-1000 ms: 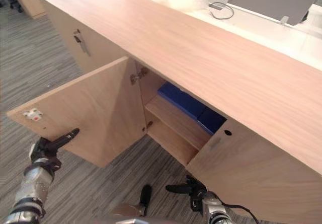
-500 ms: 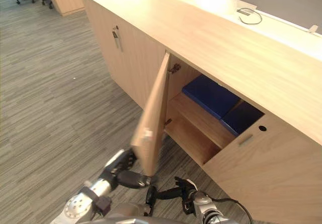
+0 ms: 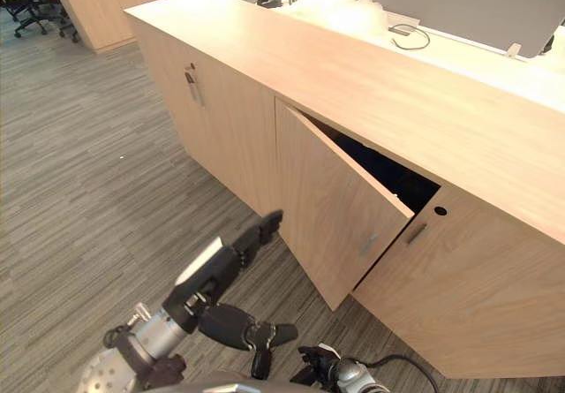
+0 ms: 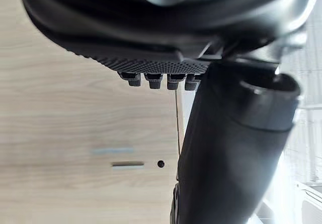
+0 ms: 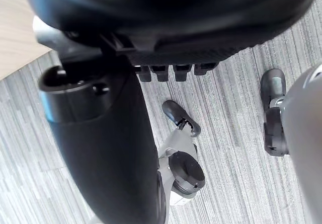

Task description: Walk over to the cabinet, pick up the folder, carry it to the office cabinet, place the folder inside the office cabinet, then close the office cabinet door

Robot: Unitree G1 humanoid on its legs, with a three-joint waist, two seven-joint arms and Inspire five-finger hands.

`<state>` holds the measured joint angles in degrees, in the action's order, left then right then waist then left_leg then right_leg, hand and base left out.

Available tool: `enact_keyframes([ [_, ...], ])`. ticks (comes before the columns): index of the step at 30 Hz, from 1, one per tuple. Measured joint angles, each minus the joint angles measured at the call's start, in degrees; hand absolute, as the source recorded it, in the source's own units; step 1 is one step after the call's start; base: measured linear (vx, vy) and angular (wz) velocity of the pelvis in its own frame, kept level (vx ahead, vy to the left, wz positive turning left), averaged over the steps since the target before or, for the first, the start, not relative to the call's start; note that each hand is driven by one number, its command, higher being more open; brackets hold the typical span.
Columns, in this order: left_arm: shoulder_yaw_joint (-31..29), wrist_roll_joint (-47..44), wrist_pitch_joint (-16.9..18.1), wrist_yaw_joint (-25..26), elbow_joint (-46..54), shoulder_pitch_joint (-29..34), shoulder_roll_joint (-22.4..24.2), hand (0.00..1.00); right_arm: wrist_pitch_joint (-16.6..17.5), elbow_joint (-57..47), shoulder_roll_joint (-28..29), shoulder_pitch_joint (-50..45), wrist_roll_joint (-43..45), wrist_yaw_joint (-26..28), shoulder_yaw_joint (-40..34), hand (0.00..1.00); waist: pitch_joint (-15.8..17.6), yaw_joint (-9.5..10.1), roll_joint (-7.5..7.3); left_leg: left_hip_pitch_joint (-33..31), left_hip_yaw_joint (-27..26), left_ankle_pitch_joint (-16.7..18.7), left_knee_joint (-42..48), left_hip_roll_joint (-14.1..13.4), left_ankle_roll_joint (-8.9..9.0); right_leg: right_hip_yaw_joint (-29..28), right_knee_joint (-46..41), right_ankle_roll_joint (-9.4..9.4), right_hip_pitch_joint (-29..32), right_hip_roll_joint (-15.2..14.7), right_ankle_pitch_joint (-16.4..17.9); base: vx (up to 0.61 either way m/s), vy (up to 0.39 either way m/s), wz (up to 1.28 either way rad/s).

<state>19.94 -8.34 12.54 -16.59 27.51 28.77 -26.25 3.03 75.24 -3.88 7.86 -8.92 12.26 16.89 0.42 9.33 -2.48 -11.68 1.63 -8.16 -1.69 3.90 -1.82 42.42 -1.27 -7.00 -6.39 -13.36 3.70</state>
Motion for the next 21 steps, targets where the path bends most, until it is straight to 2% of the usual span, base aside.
enact_keyframes([
  [7,0.08,0.05,-0.59,2.04,-6.81,-2.8,8.41,1.0,-0.73,1.93,-1.45,-2.51,0.01,-2.12,-9.31,1.0,-0.31,-0.24,0.05,2.73,-1.2,-0.98,-2.98,-1.89,1.22,-1.64,0.69,-0.22,-0.56,1.63,0.35,0.01,-0.082,-0.12],
  [9,0.01,-0.03,-0.6,2.76,-13.96,-5.31,11.0,1.0,-1.48,1.92,-1.61,-2.88,0.04,-2.85,-11.96,1.0,-0.48,-0.48,0.31,3.21,-1.36,-1.1,-3.22,-2.12,1.39,-1.77,0.81,-0.02,-0.83,2.0,0.48,0.0,-0.059,-0.12],
  [11,-1.71,-1.74,-0.95,3.86,-27.35,-9.4,15.21,1.0,-1.86,1.79,-1.39,-3.01,0.47,-4.13,-16.3,1.0,-0.54,-0.91,0.46,3.3,-1.58,-1.23,-3.23,-2.55,1.62,-2.03,1.07,0.01,-0.83,2.33,0.51,-0.01,-0.051,-0.09],
  [13,-5.91,-7.18,-2.01,4.38,-36.69,-10.98,19.33,1.0,-2.26,1.56,-0.75,-3.14,2.6,-5.25,-19.55,1.0,-0.44,-1.12,0.33,3.48,-1.93,-1.2,-3.22,-2.9,1.76,-2.4,1.24,0.03,-0.87,2.66,0.52,-0.01,-0.047,-0.14],
  [14,-10.75,-11.33,-2.13,6.38,-44.15,-12.22,22.86,1.0,-2.33,1.35,-0.09,-3.21,4.69,-6.32,-21.8,1.0,-0.2,-1.08,0.11,3.85,-2.75,-0.99,-3.13,-3.32,2.03,-3.45,1.4,0.05,-0.86,2.93,0.52,0.0,-0.048,-0.34],
  [15,-15.39,-13.99,-2.15,9.78,-50.46,-13.72,24.57,1.0,-2.3,0.66,0.83,-3.56,6.99,-7.63,-23.1,1.0,0.6,-1.31,-0.26,3.61,-3.74,0.28,-1.14,-3.79,2.48,-4.48,1.35,0.21,-1.01,2.96,0.61,-0.01,-0.041,-0.41],
  [16,-17.44,-14.93,-2.22,10.91,-52.97,-14.39,24.47,1.0,-2.26,0.08,1.36,-3.58,7.43,-8.08,-23.7,1.0,1.42,-1.35,-0.44,3.12,-4.25,1.66,1.25,-4.1,2.63,-5.08,1.23,0.31,-1.3,2.98,0.67,-0.04,-0.05,-0.57],
  [17,-20.72,-17.26,-2.39,11.86,-57.02,-14.61,23.44,1.0,-2.21,-0.92,2.01,-3.64,8.47,-8.72,-24.8,1.0,3.05,-1.55,-0.36,1.55,-5.61,5.93,8.62,-5.37,2.91,-6.85,0.94,0.64,-2.11,3.34,0.88,-0.05,-0.04,-0.81],
  [18,-23.23,-20.49,-2.73,11.77,-60.44,-13.82,22.62,1.0,-2.2,-1.43,1.96,-4.07,9.04,-8.99,-24.89,1.0,3.75,-1.55,0.61,-0.47,-7.05,10.49,16.9,-7.62,3.16,-8.88,0.86,0.89,-2.72,4.39,1.07,-0.04,-0.027,-0.92],
  [20,-26.94,-23.92,-3.64,11.77,-65.41,-13.31,22.27,1.0,-2.05,-2.69,1.56,-4.81,9.01,-9.26,-25.36,1.0,4.24,-1.33,2.45,-2.6,-7.82,14.53,26.04,-10.83,4.08,-12.79,0.63,1.26,-2.83,6.12,1.38,0.0,0.028,-1.05],
  [21,-29.49,-25.04,-3.99,11.78,-68.19,-13.38,22.32,1.0,-2.05,-3.04,1.58,-4.81,9.0,-9.49,-27.16,1.0,4.85,-1.21,2.9,-3.71,-6.75,14.87,30.01,-11.92,4.52,-15.43,0.49,1.43,-2.45,6.63,1.36,0.0,0.053,-1.07],
])
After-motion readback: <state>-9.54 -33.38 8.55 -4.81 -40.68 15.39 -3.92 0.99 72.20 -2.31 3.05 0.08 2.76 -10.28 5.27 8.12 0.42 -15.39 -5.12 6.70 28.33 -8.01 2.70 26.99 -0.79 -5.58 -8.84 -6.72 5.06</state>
